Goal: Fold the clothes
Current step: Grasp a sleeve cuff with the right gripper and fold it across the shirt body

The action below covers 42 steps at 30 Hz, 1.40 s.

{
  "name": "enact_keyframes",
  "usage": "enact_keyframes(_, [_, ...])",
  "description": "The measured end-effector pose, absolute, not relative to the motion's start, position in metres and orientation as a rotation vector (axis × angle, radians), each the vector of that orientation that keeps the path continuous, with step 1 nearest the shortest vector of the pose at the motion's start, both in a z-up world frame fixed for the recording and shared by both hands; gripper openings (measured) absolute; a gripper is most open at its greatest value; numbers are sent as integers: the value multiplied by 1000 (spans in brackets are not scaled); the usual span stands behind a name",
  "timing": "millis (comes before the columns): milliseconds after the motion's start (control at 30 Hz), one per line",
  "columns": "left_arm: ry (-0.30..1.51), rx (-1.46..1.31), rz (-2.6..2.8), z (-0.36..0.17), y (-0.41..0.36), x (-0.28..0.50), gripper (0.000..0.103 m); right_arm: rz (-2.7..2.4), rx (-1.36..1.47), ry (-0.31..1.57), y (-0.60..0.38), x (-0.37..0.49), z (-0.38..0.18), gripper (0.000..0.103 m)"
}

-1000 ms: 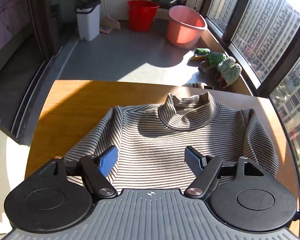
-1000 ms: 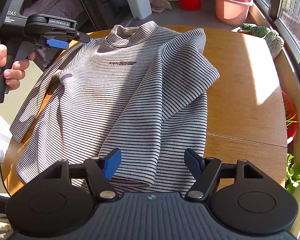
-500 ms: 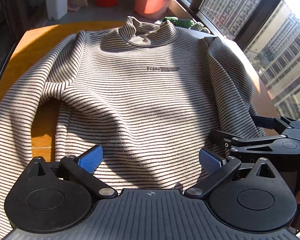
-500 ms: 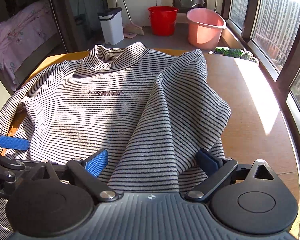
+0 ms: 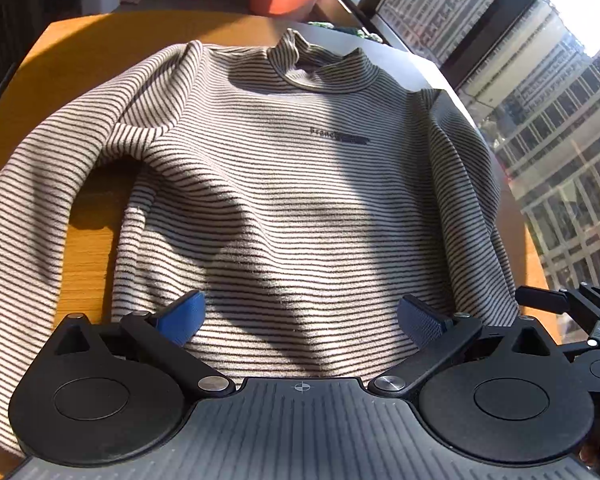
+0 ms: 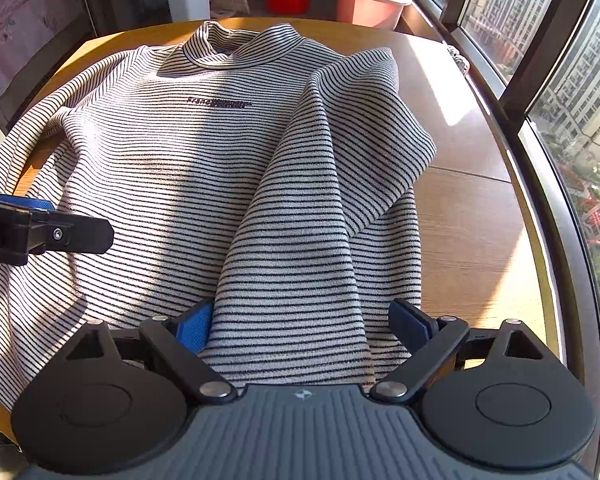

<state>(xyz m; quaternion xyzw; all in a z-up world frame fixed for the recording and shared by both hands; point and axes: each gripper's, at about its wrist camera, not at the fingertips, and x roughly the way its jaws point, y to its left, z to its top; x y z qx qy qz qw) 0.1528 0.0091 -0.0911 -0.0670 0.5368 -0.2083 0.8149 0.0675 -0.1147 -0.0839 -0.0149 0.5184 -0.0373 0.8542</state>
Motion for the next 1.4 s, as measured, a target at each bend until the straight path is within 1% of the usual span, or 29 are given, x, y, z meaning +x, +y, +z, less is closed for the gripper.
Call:
enact_keyframes(33, [1144, -155, -434, -91, 11, 155, 103, -62, -6, 1080, -118, 61, -73, 82])
enact_keyframes(67, [1141, -169, -424, -91, 12, 157, 103, -54, 35, 1094, -121, 58, -65, 76])
enact_keyframes(100, [1139, -182, -415, -92, 14, 159, 103, -56, 74, 1113, -125, 55, -59, 66])
enact_keyframes(200, [1145, -197, -397, -92, 11, 161, 103, -130, 256, 1152, -149, 43, -53, 50])
enact_keyframes(267, [1166, -217, -392, -90, 11, 160, 103, -172, 456, 1147, -169, 34, -59, 48])
enact_keyframes(333, [1183, -257, -395, -89, 16, 160, 103, -182, 640, 1158, -186, 33, -72, 48])
enact_keyframes(433, [1191, -283, -364, -88, 18, 154, 103, -172, 816, 1147, -191, 40, -93, 48])
enact_keyframes(467, [1193, -287, -353, -88, 19, 151, 103, -160, 847, 1123, -193, 45, -95, 44])
enact_keyframes(500, [1195, -289, -345, -88, 18, 149, 103, -147, 876, 1097, -194, 50, -95, 27])
enact_keyframes(567, [1197, -283, -330, -87, 17, 142, 103, -125, 916, 1058, -197, 60, -95, 6])
enact_keyframes(633, [1193, -269, -319, -87, 14, 138, 103, -101, 931, 972, -211, 76, -76, 5])
enact_keyframes(700, [1187, -254, -311, -87, 13, 136, 103, -90, 888, 871, -229, 89, -47, 5])
enact_keyframes(800, [1185, -261, -299, -87, 12, 137, 103, -108, 799, 687, -264, 103, 13, 5])
enact_keyframes(900, [1184, -276, -291, -87, 13, 137, 103, -106, 730, 549, -288, 109, 69, 4])
enact_keyframes(1133, [1199, -308, -312, -86, 19, 136, 103, 17, 717, 496, -260, 146, 103, 5])
enact_keyframes(1400, [1228, -356, -383, -86, 37, 134, 103, 143, 652, 579, -158, 221, 80, 5])
